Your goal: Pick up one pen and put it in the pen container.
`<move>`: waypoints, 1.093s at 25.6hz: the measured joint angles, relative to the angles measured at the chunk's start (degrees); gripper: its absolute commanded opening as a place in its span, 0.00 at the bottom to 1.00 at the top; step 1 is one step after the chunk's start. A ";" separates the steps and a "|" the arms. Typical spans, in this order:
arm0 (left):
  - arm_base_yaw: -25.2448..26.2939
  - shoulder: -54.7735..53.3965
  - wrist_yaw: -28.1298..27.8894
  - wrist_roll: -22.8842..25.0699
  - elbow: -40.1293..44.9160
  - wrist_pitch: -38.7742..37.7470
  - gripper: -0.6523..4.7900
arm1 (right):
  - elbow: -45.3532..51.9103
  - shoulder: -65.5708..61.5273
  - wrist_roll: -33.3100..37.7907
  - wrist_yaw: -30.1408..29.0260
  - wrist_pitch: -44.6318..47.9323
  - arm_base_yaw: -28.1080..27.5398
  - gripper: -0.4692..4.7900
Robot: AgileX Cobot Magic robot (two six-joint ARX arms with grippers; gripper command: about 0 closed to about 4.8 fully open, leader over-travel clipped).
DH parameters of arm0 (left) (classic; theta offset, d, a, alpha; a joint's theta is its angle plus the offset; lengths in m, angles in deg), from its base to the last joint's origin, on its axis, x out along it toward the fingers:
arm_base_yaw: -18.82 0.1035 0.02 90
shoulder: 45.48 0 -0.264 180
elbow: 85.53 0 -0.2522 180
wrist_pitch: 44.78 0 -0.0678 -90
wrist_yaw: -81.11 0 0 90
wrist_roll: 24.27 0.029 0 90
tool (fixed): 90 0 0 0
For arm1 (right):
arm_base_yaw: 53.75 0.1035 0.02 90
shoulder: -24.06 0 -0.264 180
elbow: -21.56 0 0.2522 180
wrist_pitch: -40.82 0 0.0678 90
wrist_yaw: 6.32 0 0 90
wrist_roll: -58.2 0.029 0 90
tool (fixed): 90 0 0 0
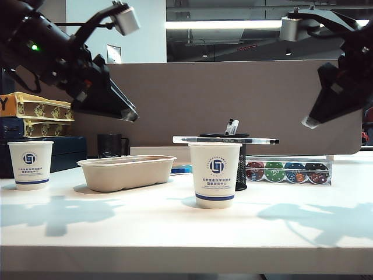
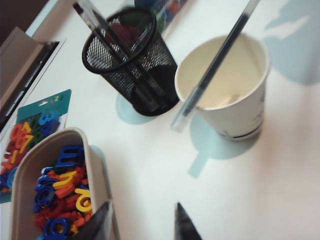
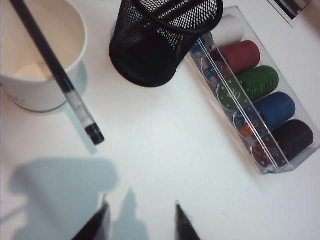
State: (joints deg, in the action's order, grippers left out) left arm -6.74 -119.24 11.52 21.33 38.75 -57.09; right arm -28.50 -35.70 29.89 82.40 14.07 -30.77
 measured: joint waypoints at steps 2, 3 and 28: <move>-0.04 -0.50 -0.09 0.17 -0.59 -0.24 0.41 | -0.57 -0.07 0.31 0.00 -0.20 0.02 0.40; -0.04 -0.70 -0.09 0.42 -0.87 -0.20 0.41 | -1.14 -0.42 0.81 0.00 -0.33 0.04 0.40; -4.74 -8.31 -9.31 7.52 -1.22 6.75 0.41 | -5.03 -6.67 4.31 -0.09 -4.37 1.86 0.49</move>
State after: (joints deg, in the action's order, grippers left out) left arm -11.48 -127.54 2.20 28.85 37.53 -50.34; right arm -33.52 -42.37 34.19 82.31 9.70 -28.91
